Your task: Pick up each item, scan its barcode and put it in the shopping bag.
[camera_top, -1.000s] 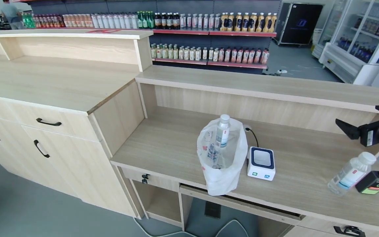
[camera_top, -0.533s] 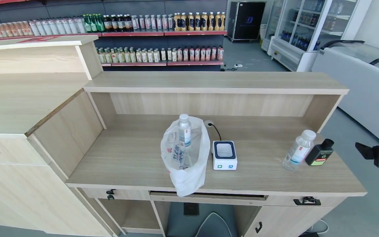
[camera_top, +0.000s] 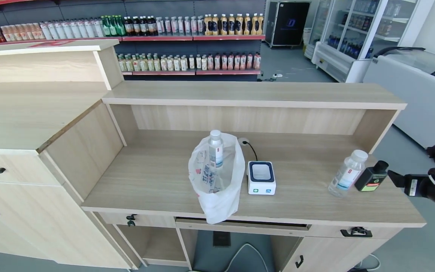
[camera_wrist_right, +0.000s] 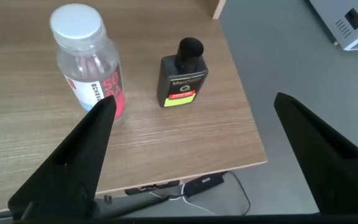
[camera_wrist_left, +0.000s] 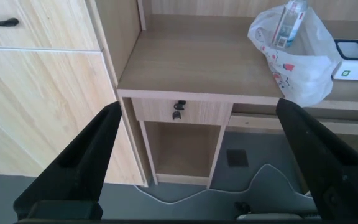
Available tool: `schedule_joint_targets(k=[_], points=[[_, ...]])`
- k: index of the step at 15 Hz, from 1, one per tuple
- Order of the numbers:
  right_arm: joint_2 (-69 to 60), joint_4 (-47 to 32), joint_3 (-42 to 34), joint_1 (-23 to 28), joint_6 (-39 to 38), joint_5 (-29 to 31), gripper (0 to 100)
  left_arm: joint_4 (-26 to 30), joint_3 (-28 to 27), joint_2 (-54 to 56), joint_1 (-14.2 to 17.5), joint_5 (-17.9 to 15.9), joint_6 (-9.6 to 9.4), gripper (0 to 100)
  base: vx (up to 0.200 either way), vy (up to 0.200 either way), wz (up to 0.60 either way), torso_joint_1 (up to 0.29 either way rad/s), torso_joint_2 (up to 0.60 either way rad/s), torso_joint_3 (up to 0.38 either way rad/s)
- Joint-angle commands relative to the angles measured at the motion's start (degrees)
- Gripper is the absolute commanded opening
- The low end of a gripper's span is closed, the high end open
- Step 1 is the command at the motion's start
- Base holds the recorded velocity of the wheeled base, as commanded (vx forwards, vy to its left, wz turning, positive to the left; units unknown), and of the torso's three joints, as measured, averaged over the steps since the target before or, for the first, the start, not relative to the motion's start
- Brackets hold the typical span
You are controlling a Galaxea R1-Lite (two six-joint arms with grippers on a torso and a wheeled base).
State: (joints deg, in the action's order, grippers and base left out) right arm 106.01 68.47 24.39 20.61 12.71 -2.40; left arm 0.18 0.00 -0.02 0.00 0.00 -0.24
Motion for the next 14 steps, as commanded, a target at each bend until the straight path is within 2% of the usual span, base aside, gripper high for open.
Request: schedule_joint_targets(k=[1,3,12,14], points=[[4.9,0.9,0.0,0.1,0.6,-0.7,100,0.0,0.0,0.0,0.0,0.0,-0.02,100,0.0,0.0,0.0,0.0,0.0,0.0],[6.2,1.0,0.3,0.1,1.7,-3.4,100,0.0,0.0,0.0,0.0,0.0,-0.02,100,0.0,0.0,0.0,0.0,0.0,0.0],[16.1,11.6,2.0,-1.1,6.6,-3.8,100,0.0,0.0,0.0,0.0,0.0,-0.02,100,0.0,0.0,0.0,0.0,0.0,0.0],[18.0,13.6,2.3,-2.0,6.6,-5.5,100,0.0,0.0,0.0,0.0,0.0,-0.02,100,0.0,0.0,0.0,0.0,0.0,0.0]])
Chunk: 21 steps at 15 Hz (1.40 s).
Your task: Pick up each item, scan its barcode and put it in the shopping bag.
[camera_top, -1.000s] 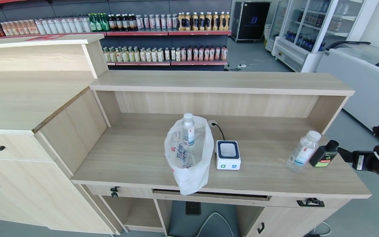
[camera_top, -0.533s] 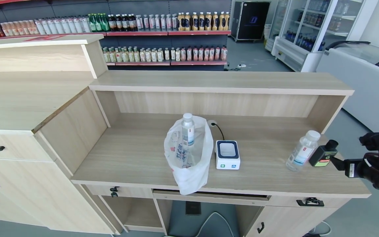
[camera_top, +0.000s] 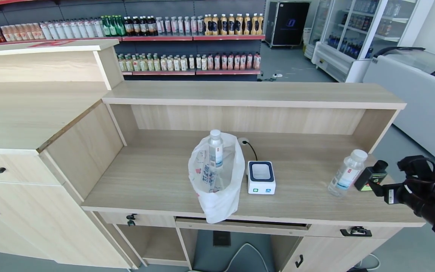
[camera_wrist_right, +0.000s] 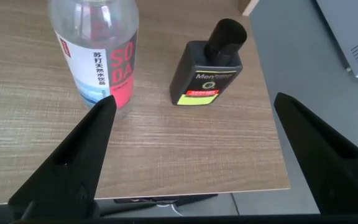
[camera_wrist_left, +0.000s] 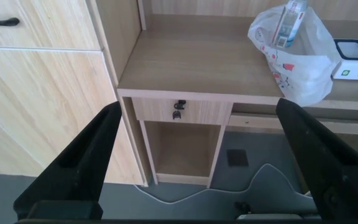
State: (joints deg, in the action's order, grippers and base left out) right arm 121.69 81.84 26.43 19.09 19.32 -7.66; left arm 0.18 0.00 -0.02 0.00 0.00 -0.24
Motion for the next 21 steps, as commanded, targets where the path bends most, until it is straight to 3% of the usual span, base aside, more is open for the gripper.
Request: schedule_joint_targets(k=[1,13,21], points=[[3.0,0.3,0.6,-0.8,0.1,-0.4,100,0.0,0.0,0.0,0.0,0.0,-0.02,100,0.0,0.0,0.0,0.0,0.0,0.0],[10.1,5.5,8.0,-6.1,0.4,0.0,100,0.0,0.0,0.0,0.0,0.0,-0.02,100,0.0,0.0,0.0,0.0,0.0,0.0],[14.7,5.4,13.9,-6.8,0.9,0.4,100,0.0,0.0,0.0,0.0,0.0,-0.02,100,0.0,0.0,0.0,0.0,0.0,0.0]])
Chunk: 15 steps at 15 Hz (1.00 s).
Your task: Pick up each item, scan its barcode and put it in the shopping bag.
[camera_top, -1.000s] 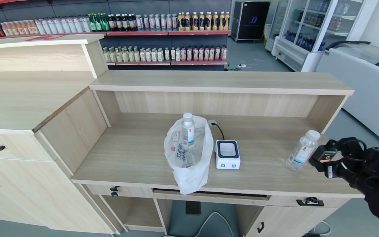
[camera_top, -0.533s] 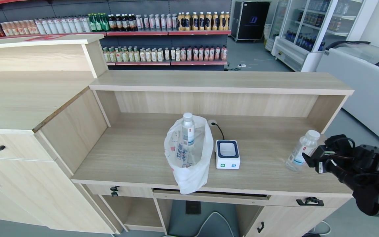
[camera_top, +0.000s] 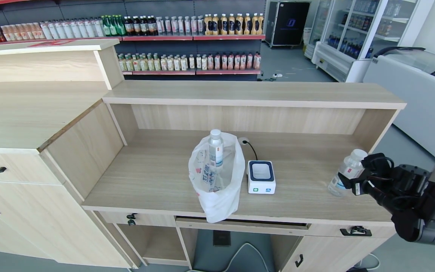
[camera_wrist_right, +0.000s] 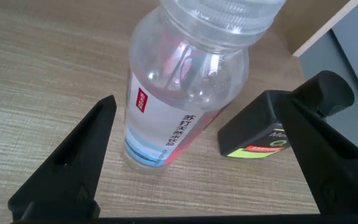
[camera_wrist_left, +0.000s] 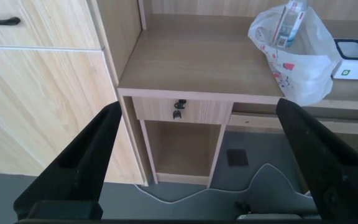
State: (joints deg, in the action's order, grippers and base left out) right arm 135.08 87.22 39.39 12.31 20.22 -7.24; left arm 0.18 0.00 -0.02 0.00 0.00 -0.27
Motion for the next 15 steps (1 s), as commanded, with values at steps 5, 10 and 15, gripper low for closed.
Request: schedule_joint_targets(k=[5,10,15], points=[[3.0,-2.0,3.6,-1.7,-0.5,-0.1,100,0.0,0.0,0.0,0.0,0.0,0.0,100,0.0,0.0,0.0,0.0,0.0,0.0],[4.4,-1.7,6.6,-3.3,-1.3,-0.2,100,0.0,0.0,0.0,0.0,0.0,0.0,100,0.0,0.0,0.0,0.0,0.0,0.0],[6.9,-1.9,8.7,-3.4,-1.1,-0.2,100,0.0,0.0,0.0,0.0,0.0,0.0,100,0.0,0.0,0.0,0.0,0.0,0.0]])
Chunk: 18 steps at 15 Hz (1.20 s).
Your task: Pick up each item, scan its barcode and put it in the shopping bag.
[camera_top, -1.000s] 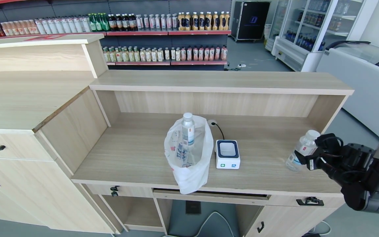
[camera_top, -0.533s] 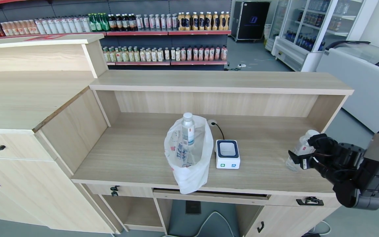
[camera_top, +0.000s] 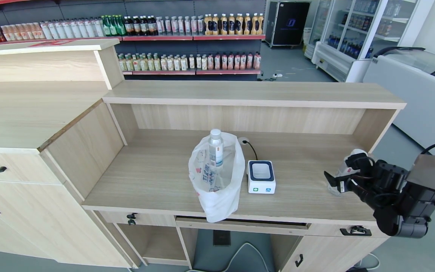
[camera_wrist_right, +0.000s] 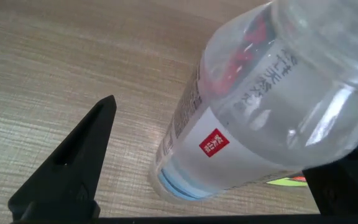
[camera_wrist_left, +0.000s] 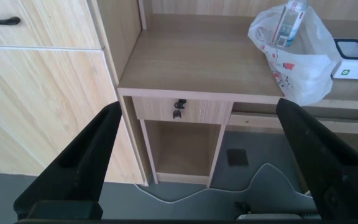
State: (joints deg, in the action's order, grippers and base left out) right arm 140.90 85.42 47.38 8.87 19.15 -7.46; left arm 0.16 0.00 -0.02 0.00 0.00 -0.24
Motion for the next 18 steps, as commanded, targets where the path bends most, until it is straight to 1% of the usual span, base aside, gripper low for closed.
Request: schedule_joint_targets(k=[1,10,11,18], points=[[1.6,-0.2,1.7,0.0,-0.1,0.0,100,0.0,0.0,0.0,0.0,0.0,-0.02,100,0.0,0.0,0.0,0.0,0.0,0.0],[3.9,-1.7,6.9,-0.7,-1.0,-0.4,100,0.0,0.0,0.0,0.0,0.0,-0.02,100,0.0,0.0,0.0,0.0,0.0,0.0],[3.9,-2.1,7.5,-0.9,-1.1,-0.4,0,0.0,0.0,0.0,0.0,0.0,-0.02,100,0.0,0.0,0.0,0.0,0.0,0.0],[1.3,-2.7,7.5,-2.5,-2.5,-0.4,0,0.0,0.0,0.0,0.0,0.0,-0.02,100,0.0,0.0,0.0,0.0,0.0,0.0]])
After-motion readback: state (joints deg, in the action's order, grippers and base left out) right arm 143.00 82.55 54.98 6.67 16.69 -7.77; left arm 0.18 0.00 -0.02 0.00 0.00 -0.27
